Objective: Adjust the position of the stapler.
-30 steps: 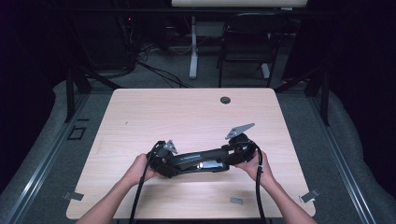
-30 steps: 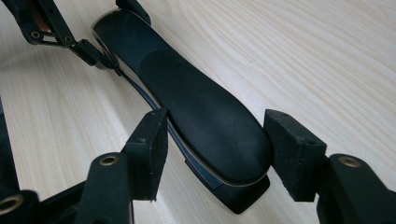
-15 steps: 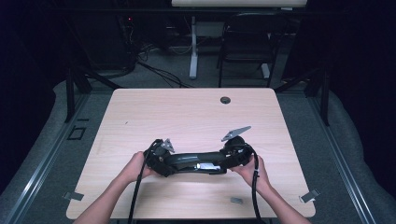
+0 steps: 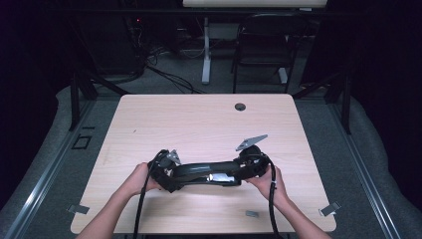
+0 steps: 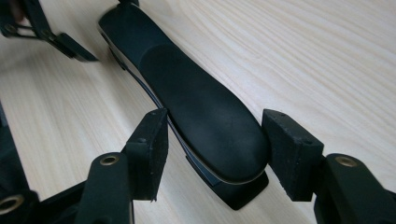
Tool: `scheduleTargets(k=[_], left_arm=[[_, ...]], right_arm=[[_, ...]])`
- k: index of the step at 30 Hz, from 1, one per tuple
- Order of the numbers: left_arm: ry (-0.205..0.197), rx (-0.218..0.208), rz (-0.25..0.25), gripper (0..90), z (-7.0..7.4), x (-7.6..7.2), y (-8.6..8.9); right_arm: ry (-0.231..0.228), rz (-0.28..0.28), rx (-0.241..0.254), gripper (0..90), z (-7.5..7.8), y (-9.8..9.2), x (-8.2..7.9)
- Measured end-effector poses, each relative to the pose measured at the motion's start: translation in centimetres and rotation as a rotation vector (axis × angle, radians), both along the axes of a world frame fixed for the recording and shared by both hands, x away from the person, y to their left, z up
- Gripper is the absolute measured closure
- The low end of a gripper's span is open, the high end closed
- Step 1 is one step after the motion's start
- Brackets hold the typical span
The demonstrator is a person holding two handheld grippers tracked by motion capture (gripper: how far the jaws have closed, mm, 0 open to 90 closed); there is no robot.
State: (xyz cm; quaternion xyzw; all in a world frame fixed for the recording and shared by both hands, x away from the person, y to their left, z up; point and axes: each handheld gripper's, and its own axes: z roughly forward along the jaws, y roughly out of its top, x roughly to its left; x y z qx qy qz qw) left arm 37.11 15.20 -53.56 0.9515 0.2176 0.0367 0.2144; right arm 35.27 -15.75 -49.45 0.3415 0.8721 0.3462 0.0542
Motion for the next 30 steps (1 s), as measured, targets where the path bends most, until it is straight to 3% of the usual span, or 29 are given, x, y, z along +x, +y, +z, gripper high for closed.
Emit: scheduleTargets(k=[3, 10, 18, 30], left_arm=[[-0.018, -0.002, 0.015, 8.5, 0.5, -0.3, 0.3], [-0.029, -0.002, 0.028, 4.6, 0.8, -0.9, 0.0], [-0.071, 0.004, 0.05, 0.3, 1.4, -2.1, 0.0], [-0.108, -0.082, 0.129, 0.1, 2.6, -3.0, 0.9]], right_arm=[[-0.015, 0.008, -0.031, 37.9, 0.1, 0.1, -0.2], [-0.05, -0.016, -0.027, 22.5, 0.8, -1.4, -0.4], [-0.069, -0.056, -0.032, 15.1, 1.3, -3.8, -0.7], [-0.052, -0.051, -0.042, 12.2, 1.2, -4.0, -0.5]])
